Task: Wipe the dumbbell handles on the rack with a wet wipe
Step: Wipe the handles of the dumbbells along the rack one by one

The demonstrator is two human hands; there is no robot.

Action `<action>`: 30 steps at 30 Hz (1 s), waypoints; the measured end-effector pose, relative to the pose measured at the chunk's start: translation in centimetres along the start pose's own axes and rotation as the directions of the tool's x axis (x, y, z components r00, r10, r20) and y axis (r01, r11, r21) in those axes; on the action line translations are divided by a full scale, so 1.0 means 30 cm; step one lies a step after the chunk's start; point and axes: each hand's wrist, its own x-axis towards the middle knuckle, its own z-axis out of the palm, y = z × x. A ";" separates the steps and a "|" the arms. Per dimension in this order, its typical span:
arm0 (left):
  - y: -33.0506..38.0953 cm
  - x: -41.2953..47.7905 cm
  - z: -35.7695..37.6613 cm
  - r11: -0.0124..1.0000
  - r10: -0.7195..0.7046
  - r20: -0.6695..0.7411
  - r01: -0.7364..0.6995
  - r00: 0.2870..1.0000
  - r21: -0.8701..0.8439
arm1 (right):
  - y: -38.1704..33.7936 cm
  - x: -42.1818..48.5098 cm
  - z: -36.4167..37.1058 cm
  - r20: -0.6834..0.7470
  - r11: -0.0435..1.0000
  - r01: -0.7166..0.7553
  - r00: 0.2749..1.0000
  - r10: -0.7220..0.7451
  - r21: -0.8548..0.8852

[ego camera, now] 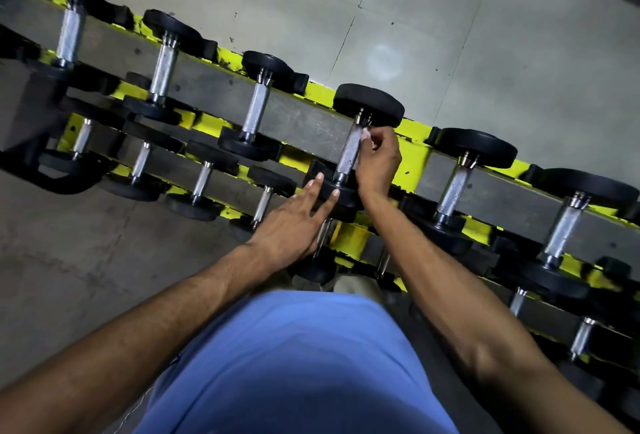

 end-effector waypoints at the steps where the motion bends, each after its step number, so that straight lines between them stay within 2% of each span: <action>1: 0.002 0.000 0.000 1.000 -0.001 0.002 0.001 1.000 0.001 | 0.001 -0.013 -0.021 0.039 0.982 0.171 0.985 -0.169 -0.084; 4: 0.003 -0.003 -0.002 1.000 -0.005 0.014 0.005 1.000 -0.010 | 0.016 0.003 -0.067 0.234 0.789 0.544 0.838 -0.493 -0.286; 7: 0.005 -0.003 -0.005 1.000 -0.013 0.027 0.014 1.000 -0.016 | 0.019 0.065 -0.102 0.446 0.508 0.756 0.654 -0.611 -0.413; 9: 0.012 -0.006 0.000 1.000 -0.017 0.032 0.018 0.999 -0.014 | 0.001 0.085 -0.113 0.567 0.406 0.789 0.614 -0.549 -0.461; 11: 0.020 -0.011 0.002 1.000 -0.019 0.044 0.020 0.999 -0.009 | -0.043 0.095 -0.100 0.703 0.326 0.810 0.586 -0.403 -0.488; 13: 0.023 -0.005 -0.001 1.000 -0.023 0.038 0.023 0.999 0.001 | -0.126 0.120 -0.075 0.832 0.228 0.867 0.492 -0.255 -0.443; 15: 0.023 0.003 -0.003 1.000 -0.026 0.024 0.025 0.999 0.008 | -0.216 0.160 -0.058 0.898 0.124 0.908 0.416 -0.144 -0.400; 16: 0.022 0.005 -0.001 1.000 -0.029 0.015 0.029 0.999 0.011 | -0.249 0.174 -0.058 0.898 0.091 0.906 0.423 -0.122 -0.414; 19: 0.027 0.002 0.019 0.999 -0.043 0.004 0.042 0.999 0.014 | -0.244 0.137 -0.067 0.854 0.083 0.865 0.501 -0.138 -0.494; 20: 0.035 0.001 0.024 0.999 -0.047 0.004 0.047 0.999 0.011 | -0.221 0.094 -0.067 0.875 0.108 0.877 0.477 -0.086 -0.468; 23: 0.066 0.006 0.031 0.996 -0.083 -0.013 0.083 0.996 -0.018 | -0.202 0.009 -0.045 0.935 0.208 0.918 0.304 0.181 -0.338; 24: 0.073 0.007 0.033 0.996 -0.092 -0.020 0.092 0.996 -0.019 | -0.211 0.026 -0.029 0.937 0.190 0.925 0.294 0.189 -0.329; 25: 0.079 0.007 0.035 0.995 -0.101 -0.026 0.101 0.995 -0.016 | -0.228 0.056 -0.014 0.937 0.121 0.936 0.311 0.160 -0.331; 27: 0.078 0.006 0.045 0.992 -0.122 -0.033 0.122 0.992 -0.019 | -0.252 0.118 -0.002 0.917 0.019 0.918 0.394 0.069 -0.396; 29: 0.077 0.001 0.050 0.991 -0.134 -0.039 0.133 0.990 -0.023 | -0.229 0.129 0.001 0.910 0.040 0.910 0.409 0.065 -0.412; 30: 0.077 0.002 0.050 0.991 -0.135 -0.043 0.134 0.990 -0.020 | -0.210 0.112 0.010 0.928 0.068 0.928 0.359 0.102 -0.367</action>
